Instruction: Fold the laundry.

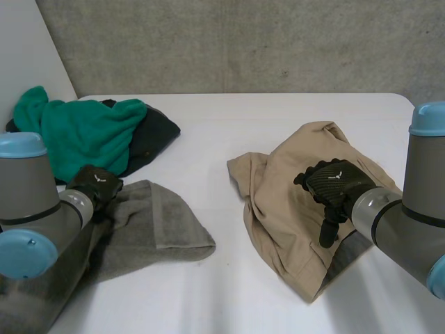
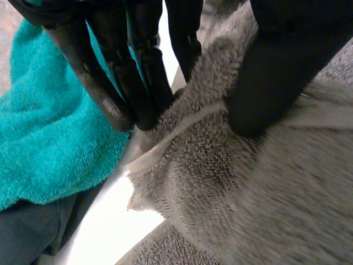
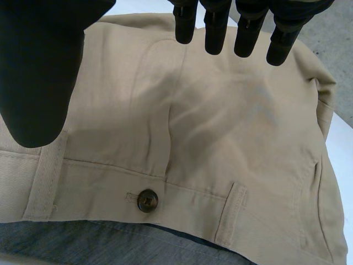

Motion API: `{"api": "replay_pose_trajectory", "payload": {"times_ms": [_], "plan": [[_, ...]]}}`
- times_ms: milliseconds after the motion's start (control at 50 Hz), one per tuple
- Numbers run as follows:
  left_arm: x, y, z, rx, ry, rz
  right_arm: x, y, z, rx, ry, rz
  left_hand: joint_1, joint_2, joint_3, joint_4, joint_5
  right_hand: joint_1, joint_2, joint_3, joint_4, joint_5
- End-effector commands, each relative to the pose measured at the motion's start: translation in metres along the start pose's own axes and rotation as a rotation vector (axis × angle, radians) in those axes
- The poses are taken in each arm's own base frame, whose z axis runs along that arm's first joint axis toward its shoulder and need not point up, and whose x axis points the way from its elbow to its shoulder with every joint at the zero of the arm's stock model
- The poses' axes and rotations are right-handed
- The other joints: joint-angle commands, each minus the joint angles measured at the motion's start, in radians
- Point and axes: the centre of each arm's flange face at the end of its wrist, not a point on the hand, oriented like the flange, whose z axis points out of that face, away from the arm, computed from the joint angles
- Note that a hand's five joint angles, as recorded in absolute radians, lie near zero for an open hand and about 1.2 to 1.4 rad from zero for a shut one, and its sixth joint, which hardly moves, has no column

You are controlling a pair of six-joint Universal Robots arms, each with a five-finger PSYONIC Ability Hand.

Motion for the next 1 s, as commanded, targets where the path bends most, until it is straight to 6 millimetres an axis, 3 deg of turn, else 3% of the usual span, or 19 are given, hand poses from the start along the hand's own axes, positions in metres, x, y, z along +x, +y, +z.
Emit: {"api": "replay_pose_trajectory", "payload": {"times_ms": [20, 40, 80, 120, 140, 240, 340, 400, 480, 520, 540, 560, 580, 640, 780, 860, 920, 960, 1000], "plan": [[-0.046, -0.020, -0.007, 0.009, -0.149, -0.096, 0.005, -0.002, -0.001, 0.010, 0.018, -0.011, 0.333, 0.391, 0.398, 0.378, 0.414, -0.041, -0.030, -0.029, -0.028, -0.045], [-0.058, -0.027, -0.012, 0.033, -0.184, -0.114, 0.006, -0.003, -0.001, 0.012, 0.019, -0.014, 0.333, 0.391, 0.398, 0.378, 0.414, -0.041, -0.030, -0.029, -0.028, -0.045], [-0.115, -0.062, -0.037, 0.175, -0.353, -0.187, 0.006, -0.003, -0.001, 0.014, 0.022, -0.021, 0.333, 0.391, 0.398, 0.378, 0.414, -0.041, -0.030, -0.029, -0.028, -0.045], [-0.141, -0.076, -0.050, 0.243, -0.425, -0.216, 0.006, -0.003, -0.001, 0.014, 0.021, -0.026, 0.333, 0.391, 0.398, 0.378, 0.414, -0.041, -0.030, -0.029, -0.028, -0.045], [-0.171, -0.090, -0.063, 0.320, -0.502, -0.246, 0.005, -0.003, -0.001, 0.013, 0.020, -0.030, 0.333, 0.391, 0.398, 0.378, 0.414, -0.041, -0.030, -0.029, -0.028, -0.045], [-0.244, -0.117, -0.071, 0.483, -0.660, -0.330, 0.003, 0.000, 0.001, 0.001, 0.013, -0.038, 0.333, 0.391, 0.398, 0.378, 0.414, -0.041, -0.030, -0.029, -0.028, -0.045], [-0.287, -0.126, -0.065, 0.539, -0.763, -0.419, -0.001, 0.004, 0.003, -0.015, 0.000, -0.051, 0.333, 0.391, 0.398, 0.378, 0.414, -0.041, -0.030, -0.029, -0.028, -0.045], [-0.302, -0.120, -0.041, 0.529, -0.789, -0.436, -0.004, 0.005, 0.004, -0.020, -0.008, -0.062, 0.333, 0.391, 0.398, 0.378, 0.414, -0.041, -0.030, -0.029, -0.028, -0.045], [-0.288, -0.101, -0.004, 0.436, -0.724, -0.426, -0.007, 0.007, 0.004, -0.024, -0.016, -0.068, 0.333, 0.391, 0.398, 0.378, 0.414, -0.041, -0.030, -0.029, -0.028, -0.045], [-0.270, -0.084, 0.022, 0.358, -0.662, -0.421, -0.008, 0.007, 0.005, -0.025, -0.018, -0.068, 0.333, 0.391, 0.398, 0.378, 0.414, -0.041, -0.030, -0.029, -0.028, -0.045], [-0.258, -0.075, 0.035, 0.312, -0.621, -0.413, -0.007, 0.007, 0.005, -0.025, -0.017, -0.064, -0.077, -0.019, -0.011, -0.031, 0.005, -0.041, -0.030, -0.029, -0.028, -0.045], [-0.252, -0.071, 0.040, 0.292, -0.598, -0.409, -0.007, 0.007, 0.005, -0.024, -0.017, -0.062, -0.290, -0.232, -0.225, -0.244, -0.209, -0.041, -0.030, -0.029, -0.028, -0.045], [-0.238, -0.065, 0.047, 0.255, -0.549, -0.398, -0.005, 0.007, 0.006, -0.022, -0.011, -0.058, -0.836, -0.778, -0.770, -0.790, -0.754, -0.041, -0.030, -0.029, -0.028, -0.045], [-0.220, -0.060, 0.053, 0.213, -0.487, -0.368, -0.002, 0.006, 0.007, -0.016, -0.002, -0.048, -0.889, -0.831, -0.824, -0.843, -0.808, -0.041, -0.030, -0.029, -0.028, -0.045], [-0.185, -0.083, 0.022, 0.262, -0.377, -0.321, 0.007, 0.001, 0.007, -0.004, 0.030, -0.013, -0.889, -0.831, -0.824, -0.843, -0.808, -0.041, -0.030, -0.029, -0.028, -0.045], [-0.150, -0.105, 0.001, 0.334, -0.259, -0.315, 0.017, -0.005, 0.004, -0.008, 0.056, 0.001, -0.889, -0.831, -0.824, -0.843, -0.808, -0.041, -0.030, -0.029, -0.028, -0.045], [-0.111, -0.123, -0.014, 0.386, -0.134, -0.296, 0.026, -0.008, -0.001, -0.030, 0.075, 0.006, -0.889, -0.831, -0.824, -0.843, -0.808, -0.041, -0.030, -0.029, -0.028, -0.045], [-0.057, -0.139, -0.026, 0.430, 0.028, -0.251, 0.032, -0.009, -0.007, -0.067, 0.080, 0.013, -0.889, -0.831, -0.824, -0.843, -0.808, -0.041, -0.030, -0.029, -0.028, -0.045], [-0.026, -0.146, -0.032, 0.449, 0.117, -0.226, 0.039, -0.008, -0.012, -0.122, 0.084, 0.023, -0.889, -0.831, -0.824, -0.843, -0.808, -0.041, -0.030, -0.029, -0.028, -0.045]]}}
